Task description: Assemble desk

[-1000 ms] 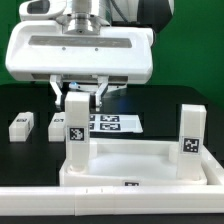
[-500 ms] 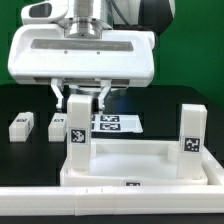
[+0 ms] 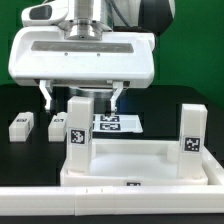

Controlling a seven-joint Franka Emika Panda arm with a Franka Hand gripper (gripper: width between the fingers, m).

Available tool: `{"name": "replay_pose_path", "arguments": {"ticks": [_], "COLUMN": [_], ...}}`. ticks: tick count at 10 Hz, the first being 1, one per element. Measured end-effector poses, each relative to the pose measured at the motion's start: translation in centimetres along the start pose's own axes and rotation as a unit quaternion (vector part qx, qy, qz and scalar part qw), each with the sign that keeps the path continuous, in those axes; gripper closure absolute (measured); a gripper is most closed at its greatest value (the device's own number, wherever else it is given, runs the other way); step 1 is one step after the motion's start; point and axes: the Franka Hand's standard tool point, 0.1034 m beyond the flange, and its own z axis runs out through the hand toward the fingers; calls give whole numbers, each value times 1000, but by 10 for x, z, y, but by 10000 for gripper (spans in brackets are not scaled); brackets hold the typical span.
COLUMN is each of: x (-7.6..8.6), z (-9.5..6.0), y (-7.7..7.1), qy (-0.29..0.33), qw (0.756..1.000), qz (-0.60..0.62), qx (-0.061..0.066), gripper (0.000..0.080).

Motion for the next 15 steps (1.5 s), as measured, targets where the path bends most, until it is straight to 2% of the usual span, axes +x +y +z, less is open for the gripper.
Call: {"name": "replay_pose_path", "arguments": {"ticks": [5,6,7,8,9,10,11,12,13,14,15], "x": [-1,-6,4,3,-4,-3,-6,-1,6,5,3], "z": [0,1,-6,-2,2,4,5,5,8,11,11], "y": [0,2,6,4,-2,1,-2,-8,-6,1,0], "qy": [-3,-56,-62,-66,-110,-141,-190,-226,-233,-234,-235], "qw": [1000,998,998,997,993,988,979,970,968,968,968], "qz": [0,13,23,25,34,41,55,62,55,55,64], "qx": [1,15,17,19,33,41,55,66,70,68,66], "gripper": [150,150,150,150,150,150,150,150,150,150,150]}}
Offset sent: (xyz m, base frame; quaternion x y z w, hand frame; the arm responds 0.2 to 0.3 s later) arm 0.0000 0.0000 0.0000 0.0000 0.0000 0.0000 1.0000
